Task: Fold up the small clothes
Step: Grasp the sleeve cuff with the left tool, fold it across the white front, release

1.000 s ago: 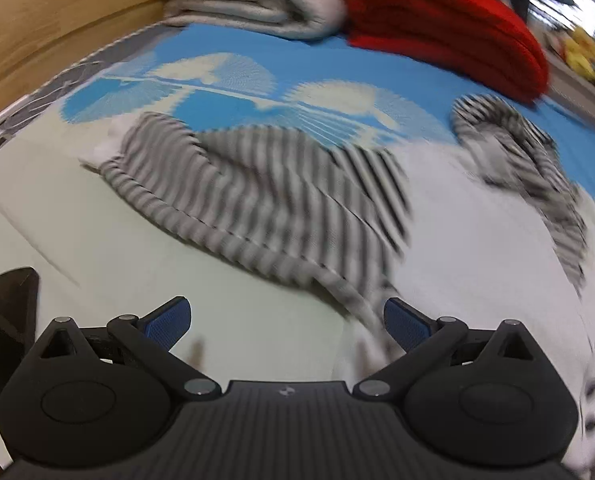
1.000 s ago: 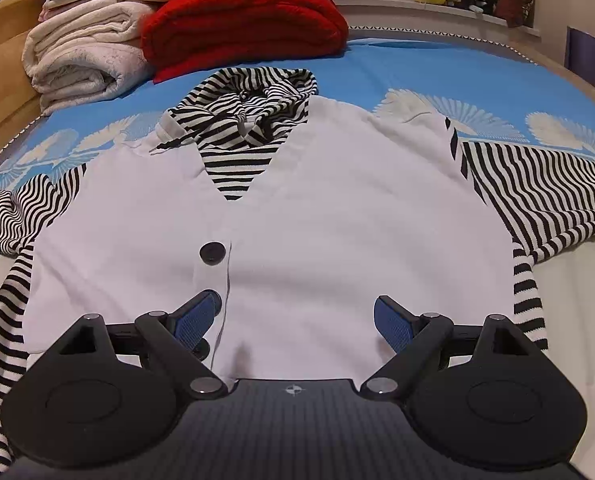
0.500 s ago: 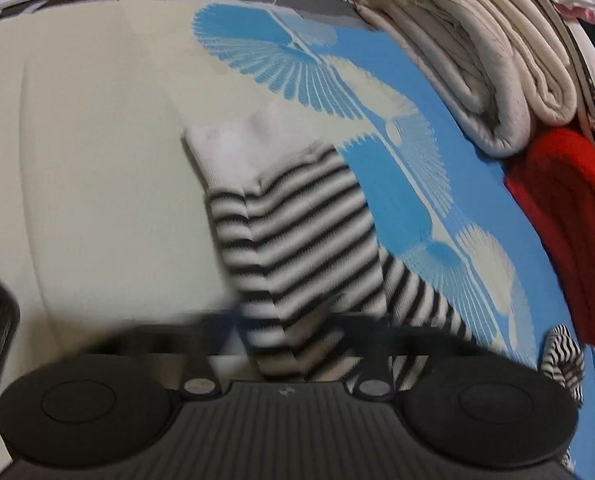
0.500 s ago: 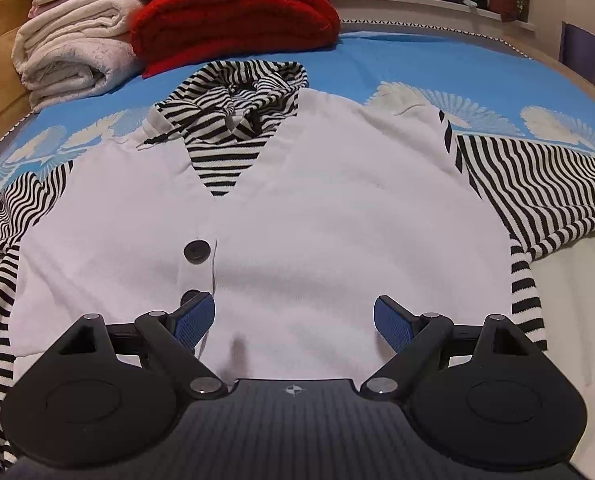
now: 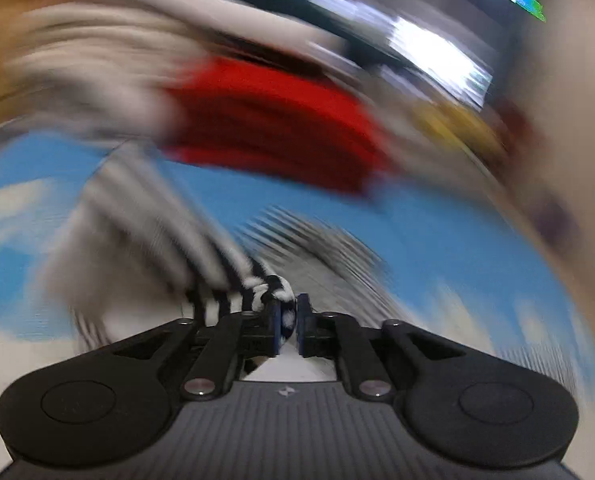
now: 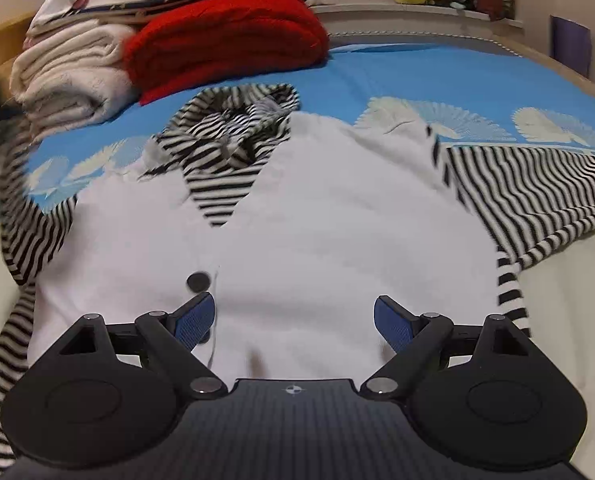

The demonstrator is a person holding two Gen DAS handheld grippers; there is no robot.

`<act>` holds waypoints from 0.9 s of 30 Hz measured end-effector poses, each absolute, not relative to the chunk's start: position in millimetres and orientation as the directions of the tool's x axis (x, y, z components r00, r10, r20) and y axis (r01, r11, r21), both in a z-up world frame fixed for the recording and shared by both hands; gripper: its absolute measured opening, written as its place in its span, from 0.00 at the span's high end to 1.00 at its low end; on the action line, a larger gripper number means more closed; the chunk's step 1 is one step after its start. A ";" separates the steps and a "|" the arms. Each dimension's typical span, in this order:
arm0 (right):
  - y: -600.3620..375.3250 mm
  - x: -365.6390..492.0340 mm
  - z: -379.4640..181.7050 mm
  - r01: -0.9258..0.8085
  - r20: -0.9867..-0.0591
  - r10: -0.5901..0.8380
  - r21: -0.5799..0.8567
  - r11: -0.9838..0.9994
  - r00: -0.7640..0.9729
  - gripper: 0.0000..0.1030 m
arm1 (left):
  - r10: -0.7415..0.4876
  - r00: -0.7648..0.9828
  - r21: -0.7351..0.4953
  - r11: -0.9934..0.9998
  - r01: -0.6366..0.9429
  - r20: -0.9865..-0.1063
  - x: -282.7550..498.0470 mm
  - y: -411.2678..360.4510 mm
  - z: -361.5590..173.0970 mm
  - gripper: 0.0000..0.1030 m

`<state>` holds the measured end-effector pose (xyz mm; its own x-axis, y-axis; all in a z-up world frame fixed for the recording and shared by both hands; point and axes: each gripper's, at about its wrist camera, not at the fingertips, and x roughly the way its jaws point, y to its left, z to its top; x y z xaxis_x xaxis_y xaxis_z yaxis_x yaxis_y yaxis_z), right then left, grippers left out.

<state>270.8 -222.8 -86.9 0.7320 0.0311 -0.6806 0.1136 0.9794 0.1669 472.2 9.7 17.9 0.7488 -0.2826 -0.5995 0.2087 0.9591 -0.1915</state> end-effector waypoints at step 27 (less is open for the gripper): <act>-280.4 347.9 -110.2 0.299 -0.647 0.311 0.655 0.694 0.696 0.15 | -0.083 0.494 -0.139 0.987 -0.077 -0.865 451.7 122.7 -96.0 0.01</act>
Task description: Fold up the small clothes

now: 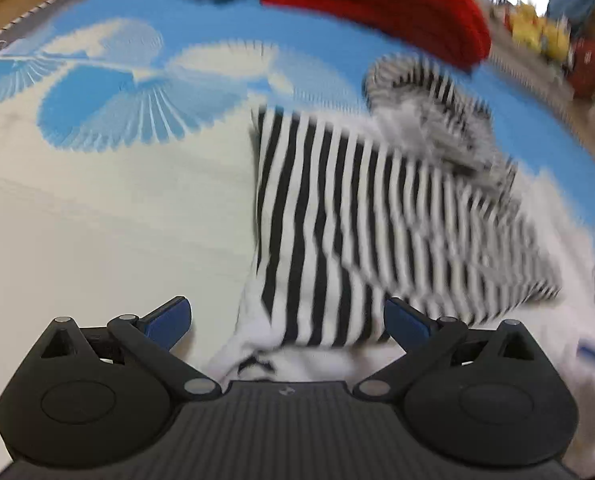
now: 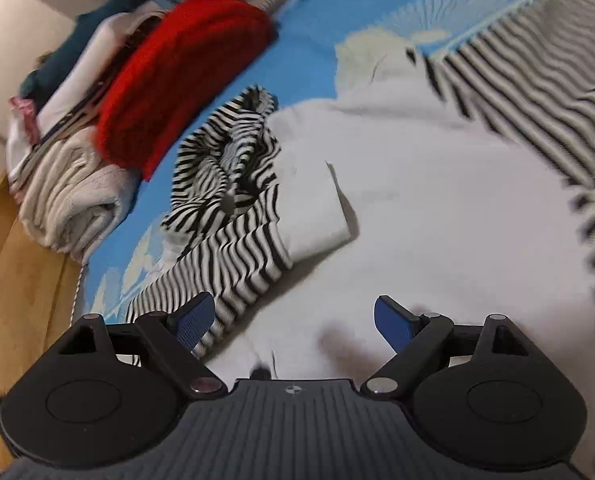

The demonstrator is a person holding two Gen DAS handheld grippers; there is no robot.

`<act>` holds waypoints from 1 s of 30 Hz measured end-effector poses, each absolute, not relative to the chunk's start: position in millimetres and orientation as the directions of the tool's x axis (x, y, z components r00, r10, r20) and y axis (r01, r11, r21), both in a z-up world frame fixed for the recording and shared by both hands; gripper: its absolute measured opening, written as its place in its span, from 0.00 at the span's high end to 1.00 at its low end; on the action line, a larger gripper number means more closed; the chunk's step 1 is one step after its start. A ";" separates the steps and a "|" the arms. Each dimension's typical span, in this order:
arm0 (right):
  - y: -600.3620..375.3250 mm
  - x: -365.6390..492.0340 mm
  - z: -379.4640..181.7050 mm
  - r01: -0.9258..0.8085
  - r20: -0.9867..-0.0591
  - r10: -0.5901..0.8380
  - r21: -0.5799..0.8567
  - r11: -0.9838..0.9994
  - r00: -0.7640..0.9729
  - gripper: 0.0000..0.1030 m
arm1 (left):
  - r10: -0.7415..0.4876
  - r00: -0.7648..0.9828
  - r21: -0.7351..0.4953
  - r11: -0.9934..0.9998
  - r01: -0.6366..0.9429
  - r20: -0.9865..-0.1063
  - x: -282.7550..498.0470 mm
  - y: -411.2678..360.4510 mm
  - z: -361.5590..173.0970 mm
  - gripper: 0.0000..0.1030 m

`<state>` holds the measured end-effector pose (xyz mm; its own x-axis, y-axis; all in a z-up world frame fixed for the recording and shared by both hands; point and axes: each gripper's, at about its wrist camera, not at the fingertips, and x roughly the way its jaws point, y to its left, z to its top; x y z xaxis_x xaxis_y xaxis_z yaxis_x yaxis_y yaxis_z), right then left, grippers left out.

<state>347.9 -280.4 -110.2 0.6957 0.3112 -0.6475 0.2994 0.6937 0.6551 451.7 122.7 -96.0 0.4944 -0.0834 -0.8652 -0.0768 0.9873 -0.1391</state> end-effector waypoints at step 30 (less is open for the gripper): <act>-272.0 266.1 -67.7 0.118 -0.677 0.194 0.387 0.915 0.710 0.31 | -0.032 0.413 -0.036 0.999 -0.004 -0.910 368.8 196.0 -100.0 0.00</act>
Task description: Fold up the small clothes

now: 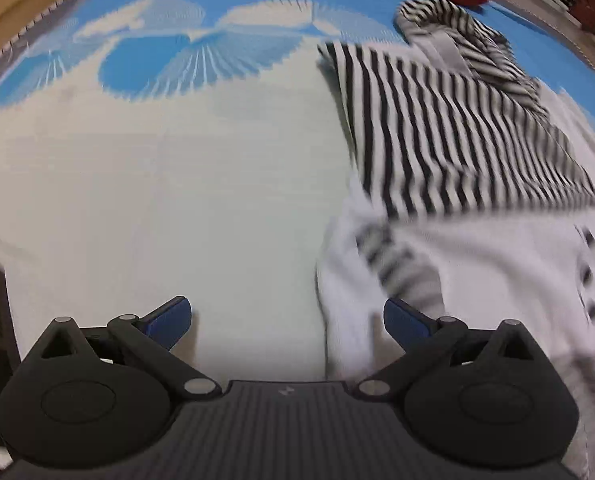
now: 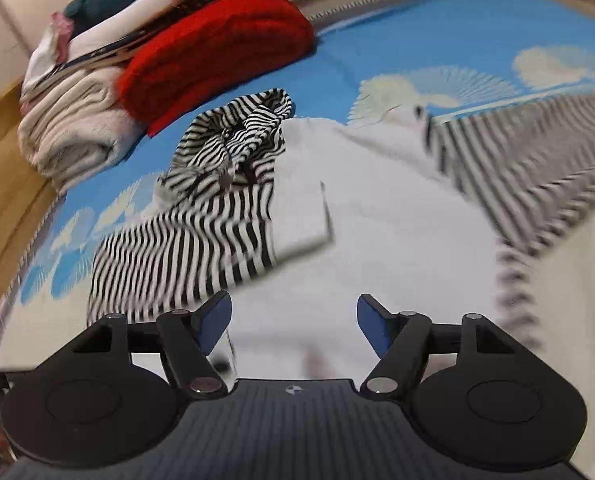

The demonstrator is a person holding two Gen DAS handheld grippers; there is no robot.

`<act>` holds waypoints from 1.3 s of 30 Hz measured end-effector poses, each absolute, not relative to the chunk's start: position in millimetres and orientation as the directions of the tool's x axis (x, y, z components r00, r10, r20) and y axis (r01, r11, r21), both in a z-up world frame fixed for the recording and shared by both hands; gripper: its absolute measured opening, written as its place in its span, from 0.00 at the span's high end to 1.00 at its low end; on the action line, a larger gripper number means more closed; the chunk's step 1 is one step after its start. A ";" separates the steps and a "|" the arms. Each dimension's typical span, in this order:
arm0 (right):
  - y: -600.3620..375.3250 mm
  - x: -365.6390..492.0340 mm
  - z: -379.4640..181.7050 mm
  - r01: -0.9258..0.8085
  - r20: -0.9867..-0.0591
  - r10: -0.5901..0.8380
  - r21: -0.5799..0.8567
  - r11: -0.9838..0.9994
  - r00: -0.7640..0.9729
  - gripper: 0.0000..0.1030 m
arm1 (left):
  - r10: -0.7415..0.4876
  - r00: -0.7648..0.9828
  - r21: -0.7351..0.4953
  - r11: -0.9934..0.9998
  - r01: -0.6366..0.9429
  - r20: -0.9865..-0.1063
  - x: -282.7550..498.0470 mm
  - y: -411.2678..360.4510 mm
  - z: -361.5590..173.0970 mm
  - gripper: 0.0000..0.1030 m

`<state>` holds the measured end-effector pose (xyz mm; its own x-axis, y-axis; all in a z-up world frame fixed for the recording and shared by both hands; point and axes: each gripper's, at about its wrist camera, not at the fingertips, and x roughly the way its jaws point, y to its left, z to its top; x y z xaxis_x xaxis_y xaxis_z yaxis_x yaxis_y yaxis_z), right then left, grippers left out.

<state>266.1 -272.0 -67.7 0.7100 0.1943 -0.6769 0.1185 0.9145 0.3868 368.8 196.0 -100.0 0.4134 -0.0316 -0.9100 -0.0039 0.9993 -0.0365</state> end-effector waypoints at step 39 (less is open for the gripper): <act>-326.4 99.4 -77.4 0.170 -0.766 0.157 0.328 0.929 0.623 0.38 | -0.118 0.488 -0.144 0.989 -0.015 -0.865 220.2 179.4 -74.2 0.15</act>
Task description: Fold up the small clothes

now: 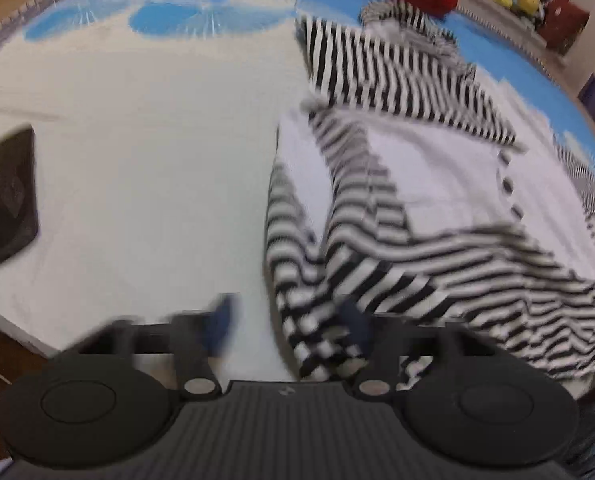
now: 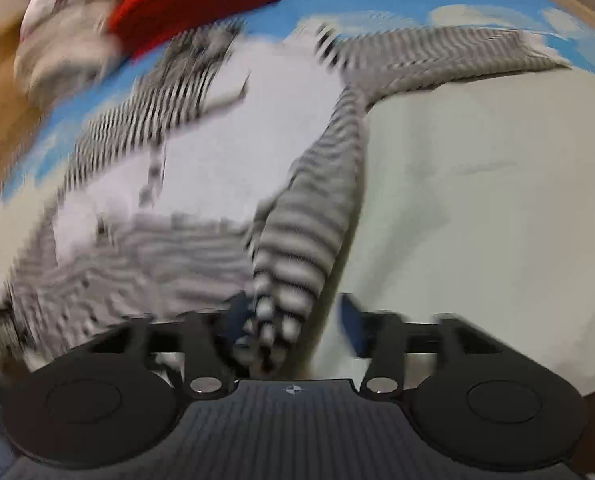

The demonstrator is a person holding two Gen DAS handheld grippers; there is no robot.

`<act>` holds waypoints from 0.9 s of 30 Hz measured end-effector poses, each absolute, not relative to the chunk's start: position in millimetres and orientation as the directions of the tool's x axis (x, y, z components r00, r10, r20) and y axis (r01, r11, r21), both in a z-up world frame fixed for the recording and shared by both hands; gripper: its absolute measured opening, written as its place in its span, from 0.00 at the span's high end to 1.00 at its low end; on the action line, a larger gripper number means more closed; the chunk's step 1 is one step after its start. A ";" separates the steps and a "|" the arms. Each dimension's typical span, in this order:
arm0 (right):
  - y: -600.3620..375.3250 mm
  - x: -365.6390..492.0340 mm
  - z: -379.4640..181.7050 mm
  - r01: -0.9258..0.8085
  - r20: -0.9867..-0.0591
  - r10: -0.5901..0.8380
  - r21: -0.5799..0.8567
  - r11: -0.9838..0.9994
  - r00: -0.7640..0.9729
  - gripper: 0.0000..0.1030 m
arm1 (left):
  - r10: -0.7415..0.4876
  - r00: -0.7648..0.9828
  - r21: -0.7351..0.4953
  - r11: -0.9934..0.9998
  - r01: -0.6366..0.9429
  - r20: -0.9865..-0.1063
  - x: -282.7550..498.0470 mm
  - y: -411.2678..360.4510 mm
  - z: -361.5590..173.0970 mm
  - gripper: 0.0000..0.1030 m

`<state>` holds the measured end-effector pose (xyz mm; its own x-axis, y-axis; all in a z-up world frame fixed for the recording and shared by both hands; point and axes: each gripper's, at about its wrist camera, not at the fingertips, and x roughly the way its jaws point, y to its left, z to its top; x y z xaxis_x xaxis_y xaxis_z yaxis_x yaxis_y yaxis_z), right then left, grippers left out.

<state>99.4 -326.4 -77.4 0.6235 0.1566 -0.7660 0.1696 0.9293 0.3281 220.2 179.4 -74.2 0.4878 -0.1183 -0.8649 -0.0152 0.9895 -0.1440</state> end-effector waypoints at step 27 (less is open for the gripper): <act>-532.0 314.8 -132.9 0.776 -0.728 -0.332 0.429 0.462 0.600 0.32 | -0.034 0.509 -0.114 0.985 -0.126 -0.860 419.5 111.1 -101.7 0.00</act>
